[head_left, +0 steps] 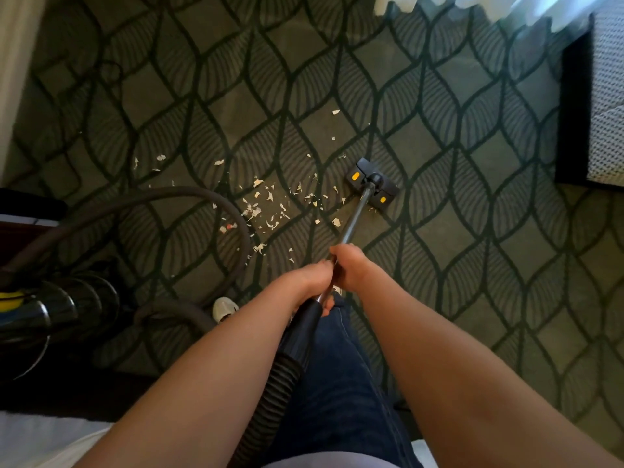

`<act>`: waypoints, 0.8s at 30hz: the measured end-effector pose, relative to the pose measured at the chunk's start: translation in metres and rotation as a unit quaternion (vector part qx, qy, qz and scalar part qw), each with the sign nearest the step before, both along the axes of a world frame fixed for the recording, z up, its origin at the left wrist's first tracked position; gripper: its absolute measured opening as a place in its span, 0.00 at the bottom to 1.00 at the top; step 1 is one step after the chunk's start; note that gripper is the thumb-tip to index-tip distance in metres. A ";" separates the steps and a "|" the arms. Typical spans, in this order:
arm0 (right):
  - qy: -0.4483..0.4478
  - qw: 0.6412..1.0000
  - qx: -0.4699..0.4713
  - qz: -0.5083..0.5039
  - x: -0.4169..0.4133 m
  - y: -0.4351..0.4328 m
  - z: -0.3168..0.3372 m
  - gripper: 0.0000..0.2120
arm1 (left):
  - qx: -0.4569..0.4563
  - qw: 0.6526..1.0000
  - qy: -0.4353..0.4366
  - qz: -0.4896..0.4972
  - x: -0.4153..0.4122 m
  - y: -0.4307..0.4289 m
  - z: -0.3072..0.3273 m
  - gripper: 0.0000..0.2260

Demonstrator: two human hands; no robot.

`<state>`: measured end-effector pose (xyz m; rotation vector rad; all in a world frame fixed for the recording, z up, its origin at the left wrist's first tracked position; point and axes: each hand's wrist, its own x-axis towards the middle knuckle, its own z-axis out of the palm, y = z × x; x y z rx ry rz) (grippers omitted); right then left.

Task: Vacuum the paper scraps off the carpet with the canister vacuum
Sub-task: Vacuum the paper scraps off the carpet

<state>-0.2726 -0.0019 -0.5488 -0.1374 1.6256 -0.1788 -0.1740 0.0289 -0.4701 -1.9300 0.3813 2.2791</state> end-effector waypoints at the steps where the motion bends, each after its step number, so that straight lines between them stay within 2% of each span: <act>1: 0.002 1.000 -0.001 0.002 0.006 0.005 -0.001 0.14 | -0.001 1.000 -0.001 -0.004 0.007 0.004 -0.001 0.29; 6: -0.007 0.999 -0.008 -0.050 0.050 0.033 -0.006 0.10 | -0.022 0.999 0.001 -0.049 0.055 0.024 -0.006 0.28; 11: -0.010 0.996 -0.018 -0.089 0.101 0.057 -0.013 0.13 | 0.010 0.997 0.015 -0.079 0.108 0.042 -0.024 0.27; 16: 0.001 0.995 -0.019 -0.094 0.131 0.079 -0.019 0.11 | 0.000 0.996 0.007 -0.090 0.137 0.063 -0.032 0.26; 20: 0.005 0.995 -0.011 -0.099 0.146 0.096 -0.018 0.14 | -0.004 0.995 0.012 -0.096 0.152 0.079 -0.032 0.31; 24: 0.008 0.995 -0.009 -0.102 0.153 0.108 -0.014 0.11 | 0.001 0.996 0.003 -0.087 0.161 0.091 -0.032 0.31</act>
